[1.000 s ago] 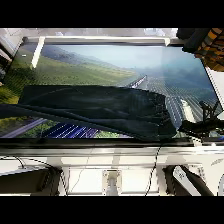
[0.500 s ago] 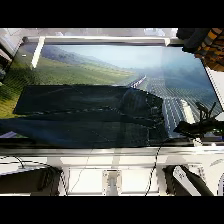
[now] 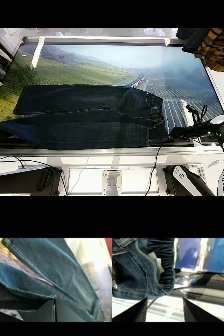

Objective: Fold the clothes and pants, and hang the long-sleeved shirts on hangers.

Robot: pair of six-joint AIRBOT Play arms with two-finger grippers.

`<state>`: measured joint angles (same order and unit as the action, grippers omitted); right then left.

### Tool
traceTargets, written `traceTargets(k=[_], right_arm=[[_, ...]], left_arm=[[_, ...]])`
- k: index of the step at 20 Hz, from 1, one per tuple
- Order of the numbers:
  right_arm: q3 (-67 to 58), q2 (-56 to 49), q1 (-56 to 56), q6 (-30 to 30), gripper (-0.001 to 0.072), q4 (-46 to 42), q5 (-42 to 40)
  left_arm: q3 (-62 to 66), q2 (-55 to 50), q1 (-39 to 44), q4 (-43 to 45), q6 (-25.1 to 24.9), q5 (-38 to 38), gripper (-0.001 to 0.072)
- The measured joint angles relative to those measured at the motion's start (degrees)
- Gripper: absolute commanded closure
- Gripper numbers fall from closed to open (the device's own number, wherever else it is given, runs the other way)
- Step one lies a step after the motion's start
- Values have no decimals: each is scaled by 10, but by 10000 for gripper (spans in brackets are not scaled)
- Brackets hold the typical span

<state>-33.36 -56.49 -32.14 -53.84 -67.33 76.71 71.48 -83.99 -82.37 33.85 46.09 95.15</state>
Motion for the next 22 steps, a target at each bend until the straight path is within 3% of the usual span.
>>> traceTargets(k=[6, 7, 8, 9, 14, 22], right_arm=[[2, -40, 65, 30, 282, 1, -27], [2, -49, 84, 30, 365, -3, -33], [2, -58, 102, 25, 561, -5, -39], [2, -65, 116, 19, 681, -9, -43], [-15, -81, 149, 4, 680, -28, -1], [-173, -35, 97, -13, 682, -54, 38]], left_arm=[[0, 0, 1, 4, 0, 0, 688], [0, 0, 1, 4, 1, 0, 688], [0, 0, 1, 4, 2, 0, 688], [0, 0, 1, 4, 2, 0, 688], [0, 0, 1, 4, 10, 0, 688], [0, 0, 2, -8, 104, -38, 688]])
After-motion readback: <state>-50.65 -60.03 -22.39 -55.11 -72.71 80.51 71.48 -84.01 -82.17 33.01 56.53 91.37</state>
